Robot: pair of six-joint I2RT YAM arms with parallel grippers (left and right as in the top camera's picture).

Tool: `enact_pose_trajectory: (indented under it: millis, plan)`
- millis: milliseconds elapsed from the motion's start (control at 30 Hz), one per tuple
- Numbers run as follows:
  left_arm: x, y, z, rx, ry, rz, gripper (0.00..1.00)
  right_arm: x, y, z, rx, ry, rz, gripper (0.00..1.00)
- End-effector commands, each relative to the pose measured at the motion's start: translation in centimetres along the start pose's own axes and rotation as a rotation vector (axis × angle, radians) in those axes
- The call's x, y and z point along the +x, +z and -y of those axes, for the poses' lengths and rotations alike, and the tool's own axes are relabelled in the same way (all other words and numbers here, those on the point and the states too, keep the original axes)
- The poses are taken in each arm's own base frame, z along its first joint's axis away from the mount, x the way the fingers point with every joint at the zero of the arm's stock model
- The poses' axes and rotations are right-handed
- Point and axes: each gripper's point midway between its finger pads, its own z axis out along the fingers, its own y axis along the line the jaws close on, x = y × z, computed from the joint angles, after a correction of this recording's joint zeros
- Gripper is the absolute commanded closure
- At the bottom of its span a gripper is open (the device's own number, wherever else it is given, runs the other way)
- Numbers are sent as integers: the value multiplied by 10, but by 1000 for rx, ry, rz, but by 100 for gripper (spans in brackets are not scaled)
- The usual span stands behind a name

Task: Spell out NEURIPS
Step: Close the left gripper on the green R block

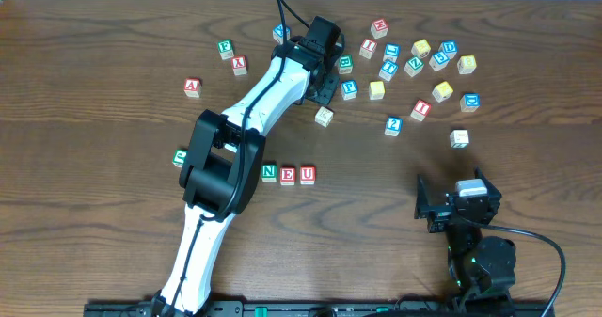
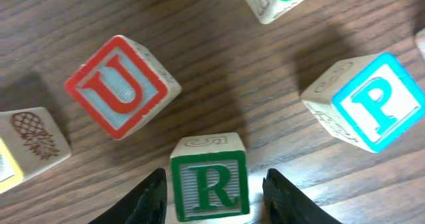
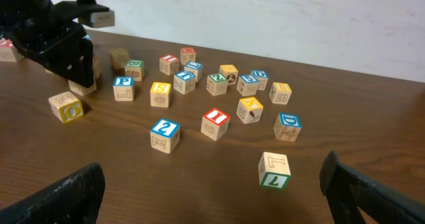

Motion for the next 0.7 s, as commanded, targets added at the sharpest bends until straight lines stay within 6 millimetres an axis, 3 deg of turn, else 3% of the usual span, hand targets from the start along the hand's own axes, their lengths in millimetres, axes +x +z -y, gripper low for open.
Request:
enact_pose_trajectory:
  millis: [0,667]
  plan:
    - [-9,-5,-4,-30,4,23,54,1,0,1,3,5,-1,1]
    - [-11,-2,-4,-30,5,33,54,1,0,1,3,5,-1,1]
